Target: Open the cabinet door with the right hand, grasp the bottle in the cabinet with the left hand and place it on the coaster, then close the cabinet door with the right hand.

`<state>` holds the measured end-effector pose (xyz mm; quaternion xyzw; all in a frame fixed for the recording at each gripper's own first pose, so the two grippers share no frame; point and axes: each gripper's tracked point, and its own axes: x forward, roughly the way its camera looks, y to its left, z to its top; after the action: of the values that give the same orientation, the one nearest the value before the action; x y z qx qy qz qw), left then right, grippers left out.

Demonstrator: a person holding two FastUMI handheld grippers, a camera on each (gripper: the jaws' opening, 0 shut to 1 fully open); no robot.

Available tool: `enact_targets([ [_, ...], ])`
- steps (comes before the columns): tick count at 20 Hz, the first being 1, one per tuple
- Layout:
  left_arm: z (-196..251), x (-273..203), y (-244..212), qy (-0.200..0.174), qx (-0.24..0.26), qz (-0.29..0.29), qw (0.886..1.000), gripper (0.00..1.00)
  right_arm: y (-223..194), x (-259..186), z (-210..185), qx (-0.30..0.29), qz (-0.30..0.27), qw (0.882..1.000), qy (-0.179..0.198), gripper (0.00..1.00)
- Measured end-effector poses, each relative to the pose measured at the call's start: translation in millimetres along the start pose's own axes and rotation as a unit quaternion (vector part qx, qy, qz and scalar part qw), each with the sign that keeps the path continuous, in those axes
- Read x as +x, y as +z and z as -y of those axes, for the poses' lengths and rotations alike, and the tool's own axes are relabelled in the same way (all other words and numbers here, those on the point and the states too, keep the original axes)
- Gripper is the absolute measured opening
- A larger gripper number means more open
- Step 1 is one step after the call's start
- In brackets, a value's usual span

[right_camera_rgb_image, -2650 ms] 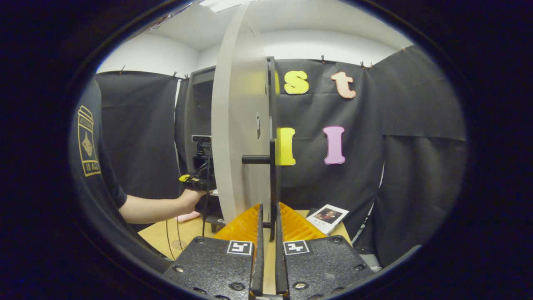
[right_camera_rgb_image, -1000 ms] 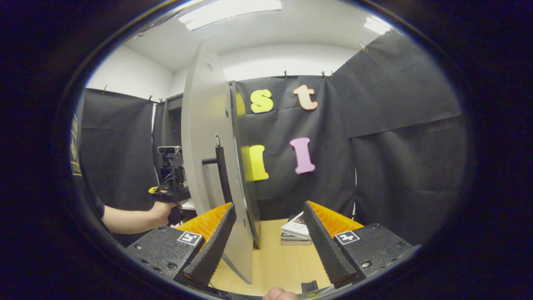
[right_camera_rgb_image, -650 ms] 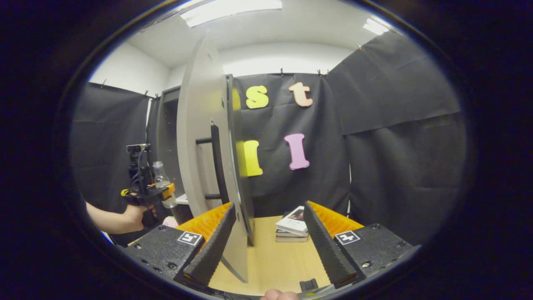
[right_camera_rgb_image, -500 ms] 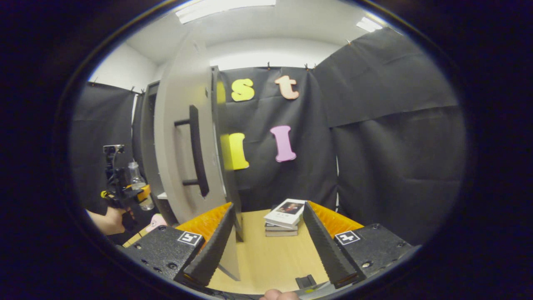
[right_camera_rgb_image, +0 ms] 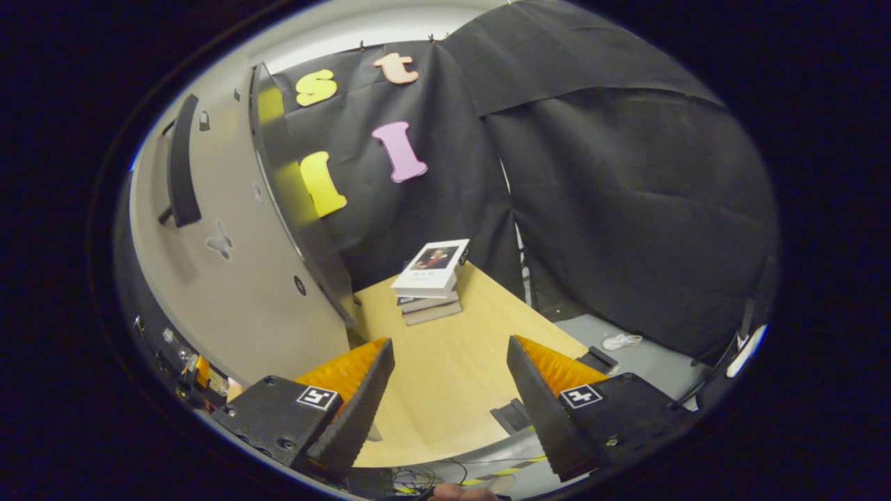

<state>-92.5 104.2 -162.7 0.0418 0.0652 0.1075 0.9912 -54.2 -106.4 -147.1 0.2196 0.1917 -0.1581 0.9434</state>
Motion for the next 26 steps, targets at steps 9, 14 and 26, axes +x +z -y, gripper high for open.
enact_targets([
  [9, -65, 1, -126, 0.101, -0.003, -0.016, 0.995, 0.7, -67, 24, 10, -0.128, -0.089, 0.987, -0.027, 0.99],
  [14, -85, 3, -155, 0.137, -0.021, -0.01, 0.99, 0.7, -85, 29, 8, -0.16, -0.113, 0.98, -0.037, 0.99],
  [26, -90, 12, -157, 0.132, -0.024, -0.005, 0.991, 0.96, -103, 45, -38, -0.194, -0.14, 0.971, 0.004, 1.0],
])
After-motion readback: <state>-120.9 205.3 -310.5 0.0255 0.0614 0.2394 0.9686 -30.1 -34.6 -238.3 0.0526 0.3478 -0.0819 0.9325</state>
